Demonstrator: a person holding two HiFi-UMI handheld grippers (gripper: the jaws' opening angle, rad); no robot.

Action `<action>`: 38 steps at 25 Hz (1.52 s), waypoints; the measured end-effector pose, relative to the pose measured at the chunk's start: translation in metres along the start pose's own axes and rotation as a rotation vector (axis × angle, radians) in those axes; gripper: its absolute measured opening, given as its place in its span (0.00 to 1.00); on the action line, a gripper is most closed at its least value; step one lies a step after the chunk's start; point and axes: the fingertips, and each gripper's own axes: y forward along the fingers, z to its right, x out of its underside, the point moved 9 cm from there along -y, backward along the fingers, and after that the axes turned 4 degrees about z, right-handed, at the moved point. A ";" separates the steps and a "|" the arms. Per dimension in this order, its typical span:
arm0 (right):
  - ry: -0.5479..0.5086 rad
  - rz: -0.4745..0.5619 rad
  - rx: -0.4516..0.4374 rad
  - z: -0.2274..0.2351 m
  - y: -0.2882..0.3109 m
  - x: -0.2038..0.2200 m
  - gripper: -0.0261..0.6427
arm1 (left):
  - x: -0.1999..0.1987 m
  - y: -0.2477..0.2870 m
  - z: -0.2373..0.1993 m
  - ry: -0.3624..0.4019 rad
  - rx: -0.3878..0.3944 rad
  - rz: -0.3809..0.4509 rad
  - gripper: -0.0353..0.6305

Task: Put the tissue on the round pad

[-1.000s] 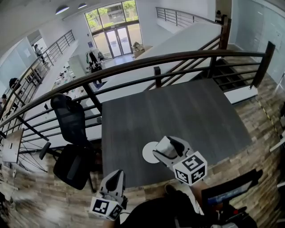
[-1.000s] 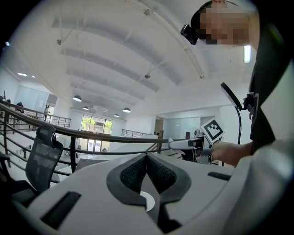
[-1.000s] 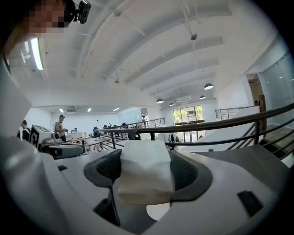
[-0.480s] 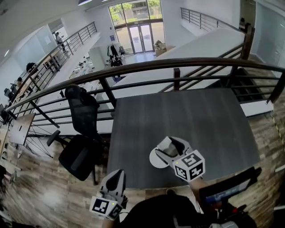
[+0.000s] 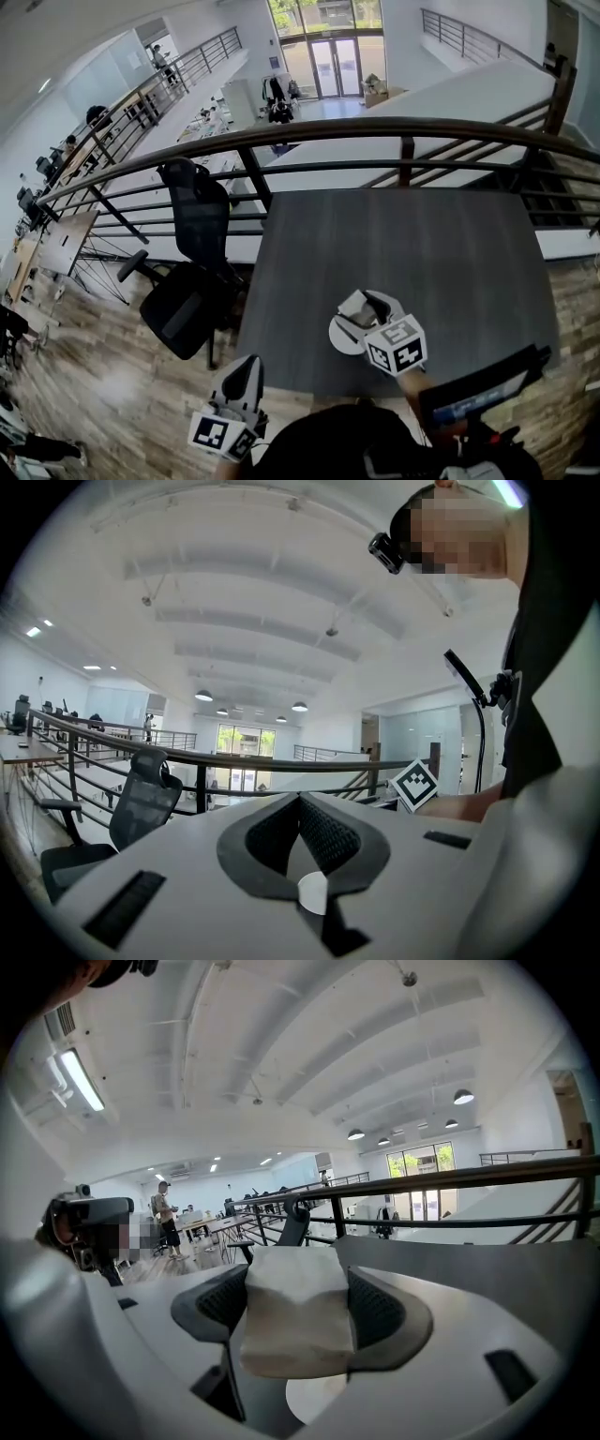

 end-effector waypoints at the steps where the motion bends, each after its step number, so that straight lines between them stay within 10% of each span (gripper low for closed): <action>1: 0.002 -0.014 -0.002 0.002 0.002 0.005 0.54 | -0.001 -0.002 0.001 0.003 -0.009 -0.001 0.06; 38: -0.017 -0.395 -0.053 0.050 0.059 0.164 0.54 | -0.007 -0.035 0.032 0.019 -0.286 -0.022 0.06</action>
